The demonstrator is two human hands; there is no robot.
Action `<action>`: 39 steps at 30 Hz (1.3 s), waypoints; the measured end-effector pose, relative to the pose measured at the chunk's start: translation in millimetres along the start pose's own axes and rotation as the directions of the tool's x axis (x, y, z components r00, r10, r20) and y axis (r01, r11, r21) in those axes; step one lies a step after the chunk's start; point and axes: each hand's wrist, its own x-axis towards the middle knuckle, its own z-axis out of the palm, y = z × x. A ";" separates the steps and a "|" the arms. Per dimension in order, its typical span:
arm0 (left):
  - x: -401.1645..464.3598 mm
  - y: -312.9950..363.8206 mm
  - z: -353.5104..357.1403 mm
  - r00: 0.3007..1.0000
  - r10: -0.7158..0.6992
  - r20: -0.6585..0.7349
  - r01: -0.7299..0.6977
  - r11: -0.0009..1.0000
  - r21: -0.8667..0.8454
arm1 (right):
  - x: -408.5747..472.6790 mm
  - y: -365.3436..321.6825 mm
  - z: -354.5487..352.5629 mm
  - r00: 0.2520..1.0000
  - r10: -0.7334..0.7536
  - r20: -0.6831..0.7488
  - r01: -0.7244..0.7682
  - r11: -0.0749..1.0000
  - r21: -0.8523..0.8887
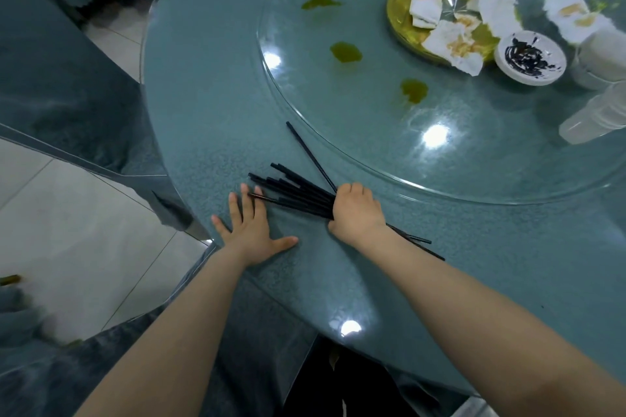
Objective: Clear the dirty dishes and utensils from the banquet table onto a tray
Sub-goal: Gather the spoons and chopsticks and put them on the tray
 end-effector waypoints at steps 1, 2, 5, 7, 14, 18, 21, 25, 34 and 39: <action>0.1 0.0 0.3 1.000 -0.001 0.000 0.001 1.000 0.006 | -0.9 0.9 0.3 1.000 0.008 0.010 -0.008 1.000 0.007; 0.3 0.2 0.7 1.000 -0.001 -0.002 0.001 1.000 0.008 | -2.3 1.6 0.5 1.000 0.013 0.013 -0.013 1.000 0.008; 0.8 -0.1 0.5 1.000 0.004 -0.020 -0.004 1.000 -0.010 | -4.7 2.6 -0.9 0.999 0.028 0.018 -0.028 1.000 0.014; -0.6 -0.8 0.0 0.999 0.013 -0.048 -0.014 0.999 -0.037 | -5.8 4.5 -3.5 0.998 0.036 0.045 -0.038 0.998 0.046; -9.6 -10.8 -3.4 0.984 0.083 -0.156 -0.099 0.990 -0.098 | -17.8 24.5 -1.3 0.998 0.051 0.040 -0.054 0.996 0.074; -19.4 -20.0 -3.8 0.979 0.124 -0.160 -0.137 0.988 -0.077 | -26.7 31.7 -0.9 0.999 0.011 0.053 -0.015 0.997 0.078; -29.1 -19.4 -4.4 0.979 0.108 -0.172 -0.130 0.984 -0.120 | -33.4 38.3 2.5 0.999 0.012 0.044 -0.016 0.997 0.081; -42.5 -14.3 -6.6 0.956 0.056 -0.289 -0.144 0.945 -0.293 | -39.4 40.6 7.8 1.000 0.012 -0.006 -0.011 1.000 0.028; -57.6 10.6 -4.7 0.933 0.107 -0.342 -0.217 0.928 -0.303 | -63.3 59.8 18.3 1.000 0.016 0.008 -0.016 1.000 0.022; -63.1 26.1 -8.4 0.912 0.212 -0.352 -0.307 0.921 -0.239 | -83.7 81.2 21.9 0.998 0.004 -0.061 -0.005 1.000 -0.020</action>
